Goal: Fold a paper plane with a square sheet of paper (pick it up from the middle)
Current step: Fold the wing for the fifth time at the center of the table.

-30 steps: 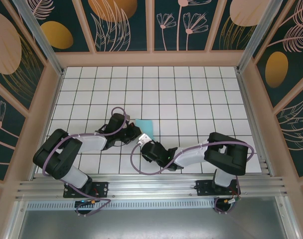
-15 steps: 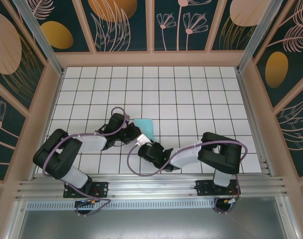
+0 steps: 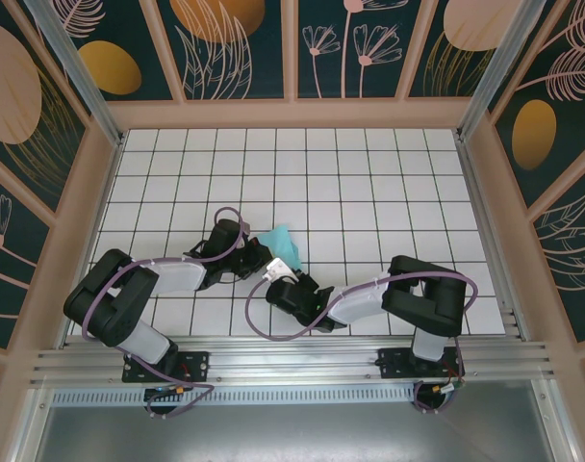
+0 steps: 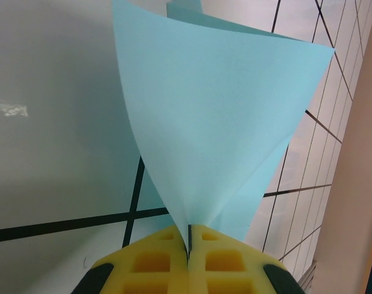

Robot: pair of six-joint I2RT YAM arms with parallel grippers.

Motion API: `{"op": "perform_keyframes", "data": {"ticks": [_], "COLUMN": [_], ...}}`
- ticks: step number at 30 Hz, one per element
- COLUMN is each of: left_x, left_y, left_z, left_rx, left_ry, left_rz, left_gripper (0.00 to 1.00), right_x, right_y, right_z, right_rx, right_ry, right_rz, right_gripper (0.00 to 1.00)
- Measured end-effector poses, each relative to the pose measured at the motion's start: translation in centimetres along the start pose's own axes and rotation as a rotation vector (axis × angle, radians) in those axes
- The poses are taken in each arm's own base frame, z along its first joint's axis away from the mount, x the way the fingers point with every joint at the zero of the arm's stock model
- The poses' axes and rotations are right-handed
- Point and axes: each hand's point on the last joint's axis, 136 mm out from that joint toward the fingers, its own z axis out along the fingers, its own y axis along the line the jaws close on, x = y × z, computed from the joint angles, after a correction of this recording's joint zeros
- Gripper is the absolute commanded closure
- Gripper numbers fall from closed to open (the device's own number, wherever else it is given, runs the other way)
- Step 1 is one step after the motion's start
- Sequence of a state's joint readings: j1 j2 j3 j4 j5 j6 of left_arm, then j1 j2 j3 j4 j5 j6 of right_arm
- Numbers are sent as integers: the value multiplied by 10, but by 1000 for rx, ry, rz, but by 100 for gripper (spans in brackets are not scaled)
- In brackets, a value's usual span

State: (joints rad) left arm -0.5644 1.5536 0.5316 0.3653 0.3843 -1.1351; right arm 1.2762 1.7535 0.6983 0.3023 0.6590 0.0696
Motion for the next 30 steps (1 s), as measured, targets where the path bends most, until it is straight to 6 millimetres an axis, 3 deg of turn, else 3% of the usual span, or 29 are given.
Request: {"op": "perform_keyframes", "data": {"ticks": [4,8,14,20,30], "left_x": [-1,-5,-27,-41,-36], "left_y": [0,-2,-29,-32,-20], "left_z": [0,-6,-42,-68,-70], "left_rx": [-9,-19,12,4,-15], "left_ry": [1,-25,-190,-317,-319], "left_rz": [-1,9,66,81,95], "left_gripper": [80,50,34,33,32], "right_x": [0,1,-2,-11,-11], "right_y": [-1,-1,-5,-8,-9], "right_z": [0,1,-1,-5,-7], "right_rx": [3,-4,-108,-261,-494], "right_ry": [-1,5,5,-22,-23], "right_rz": [8,21,130,288,535], "right_gripper": [98,100,100,100,100]}}
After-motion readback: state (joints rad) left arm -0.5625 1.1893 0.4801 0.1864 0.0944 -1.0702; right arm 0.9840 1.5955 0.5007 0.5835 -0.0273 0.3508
